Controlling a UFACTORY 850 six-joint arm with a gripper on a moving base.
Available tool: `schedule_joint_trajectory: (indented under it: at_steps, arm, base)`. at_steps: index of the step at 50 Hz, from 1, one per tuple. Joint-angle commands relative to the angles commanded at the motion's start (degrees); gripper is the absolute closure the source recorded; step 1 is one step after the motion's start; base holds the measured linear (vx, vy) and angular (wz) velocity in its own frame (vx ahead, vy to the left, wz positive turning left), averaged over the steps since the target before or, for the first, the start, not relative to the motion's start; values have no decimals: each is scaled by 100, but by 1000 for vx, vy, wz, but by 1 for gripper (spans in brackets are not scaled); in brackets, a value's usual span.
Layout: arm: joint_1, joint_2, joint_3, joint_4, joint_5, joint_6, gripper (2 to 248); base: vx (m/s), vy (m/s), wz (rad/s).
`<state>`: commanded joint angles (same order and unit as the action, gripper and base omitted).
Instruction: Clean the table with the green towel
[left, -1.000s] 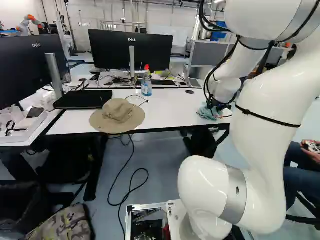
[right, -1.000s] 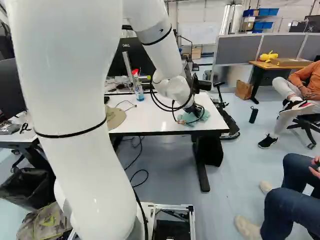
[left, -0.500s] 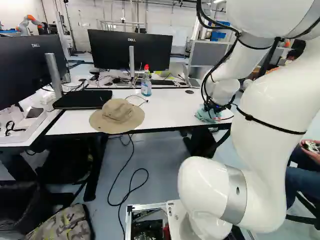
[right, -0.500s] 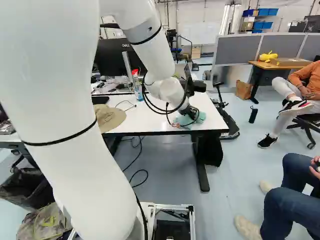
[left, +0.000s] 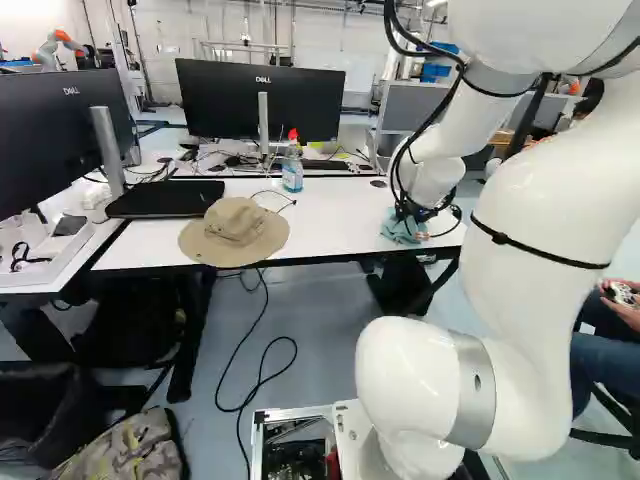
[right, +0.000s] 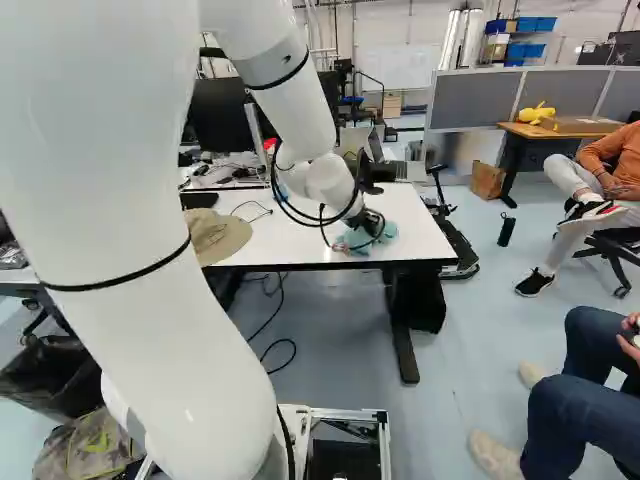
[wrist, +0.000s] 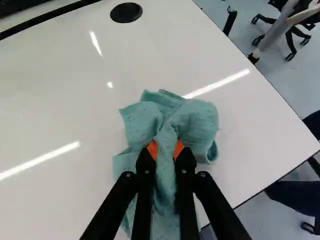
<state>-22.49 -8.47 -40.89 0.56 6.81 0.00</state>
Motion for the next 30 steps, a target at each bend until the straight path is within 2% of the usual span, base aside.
schedule_joint_trajectory:
  at_steps: [14, 30]
  arm:
    - [15, -355, -406, 0, 0, 0, 197]
    - [-192, -611, -707, 0, 0, 0, 197]
  base:
    - [0, 0, 0]
    - [0, 0, 0]
